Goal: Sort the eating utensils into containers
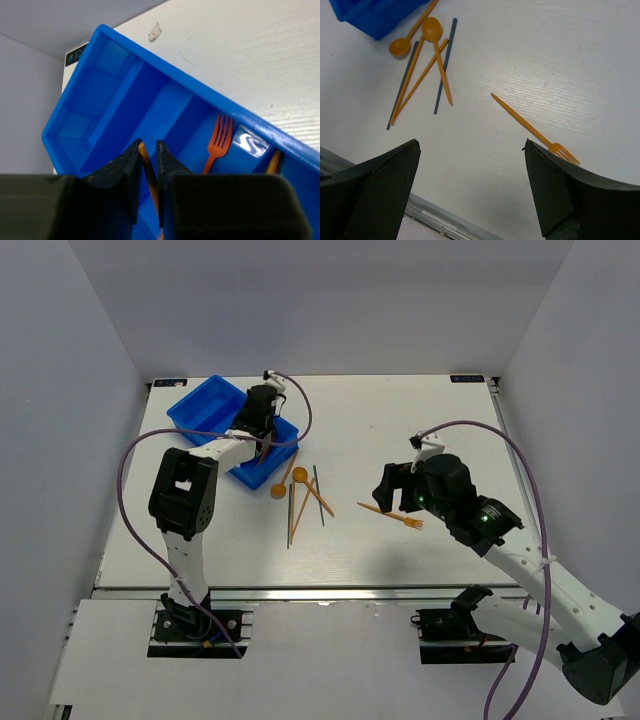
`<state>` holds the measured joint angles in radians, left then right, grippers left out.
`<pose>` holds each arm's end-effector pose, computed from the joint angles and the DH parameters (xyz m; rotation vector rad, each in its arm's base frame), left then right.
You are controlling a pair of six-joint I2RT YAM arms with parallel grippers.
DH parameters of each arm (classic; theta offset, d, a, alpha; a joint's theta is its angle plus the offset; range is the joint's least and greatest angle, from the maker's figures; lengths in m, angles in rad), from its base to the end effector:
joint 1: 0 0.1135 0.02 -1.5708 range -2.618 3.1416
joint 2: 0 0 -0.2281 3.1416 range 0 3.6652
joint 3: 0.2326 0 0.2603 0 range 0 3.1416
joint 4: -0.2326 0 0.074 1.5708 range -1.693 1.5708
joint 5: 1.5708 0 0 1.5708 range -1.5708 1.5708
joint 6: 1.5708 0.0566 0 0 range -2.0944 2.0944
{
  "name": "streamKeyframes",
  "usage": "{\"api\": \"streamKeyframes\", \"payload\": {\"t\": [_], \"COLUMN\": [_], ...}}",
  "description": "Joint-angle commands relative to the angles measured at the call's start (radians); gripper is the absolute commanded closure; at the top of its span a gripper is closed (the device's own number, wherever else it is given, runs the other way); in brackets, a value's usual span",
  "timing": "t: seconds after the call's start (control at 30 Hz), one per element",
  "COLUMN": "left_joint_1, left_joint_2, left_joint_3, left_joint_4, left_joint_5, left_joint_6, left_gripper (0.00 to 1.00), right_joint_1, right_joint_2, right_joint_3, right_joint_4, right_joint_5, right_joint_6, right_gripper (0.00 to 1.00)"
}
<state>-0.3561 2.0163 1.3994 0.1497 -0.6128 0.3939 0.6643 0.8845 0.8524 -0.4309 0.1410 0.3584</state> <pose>0.4491 -0.1323 0.1676 0.3642 1.9716 0.6454 0.1993 0.1459 0.2837 -0.2253 2.0531 0.4975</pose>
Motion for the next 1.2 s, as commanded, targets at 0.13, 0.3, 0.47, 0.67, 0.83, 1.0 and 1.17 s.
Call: {"api": "streamKeyframes", "payload": {"t": [0.13, 0.3, 0.47, 0.67, 0.83, 1.0, 1.17], "left_joint_1": [0.005, 0.005, 0.005, 0.003, 0.003, 0.003, 0.003], "left_joint_2": [-0.135, -0.252, -0.401, -0.675, -0.827, -0.918, -0.955], "left_joint_3": [-0.036, 0.001, 0.14, -0.054, -0.241, -0.33, -0.407], "left_joint_4": [-0.015, -0.065, -0.344, -0.526, -0.591, -0.614, -0.602], "left_joint_5": [0.059, 0.047, 0.022, 0.232, 0.327, 0.36, 0.43], "left_joint_6": [-0.088, -0.164, -0.353, -0.599, -0.609, -0.602, -0.644], "left_gripper": [0.33, 0.02, 0.02, 0.02, 0.02, 0.02, 0.02], "right_joint_1": [-0.051, -0.097, -0.158, -0.18, -0.18, -0.178, -0.177], "right_joint_2": [0.117, 0.246, 0.361, 0.62, 0.68, 0.757, 0.86], "right_joint_3": [0.017, 0.054, 0.096, 0.186, 0.183, 0.166, 0.162], "right_joint_4": [0.0, -0.025, -0.045, -0.127, -0.124, -0.124, -0.085], "right_joint_5": [0.034, 0.04, 0.008, -0.03, -0.126, -0.163, -0.067], "right_joint_6": [-0.022, -0.03, -0.173, -0.367, -0.42, -0.421, -0.377], "right_gripper": [0.1, 0.1, 0.11, 0.22, 0.27, 0.34, 0.63]}}
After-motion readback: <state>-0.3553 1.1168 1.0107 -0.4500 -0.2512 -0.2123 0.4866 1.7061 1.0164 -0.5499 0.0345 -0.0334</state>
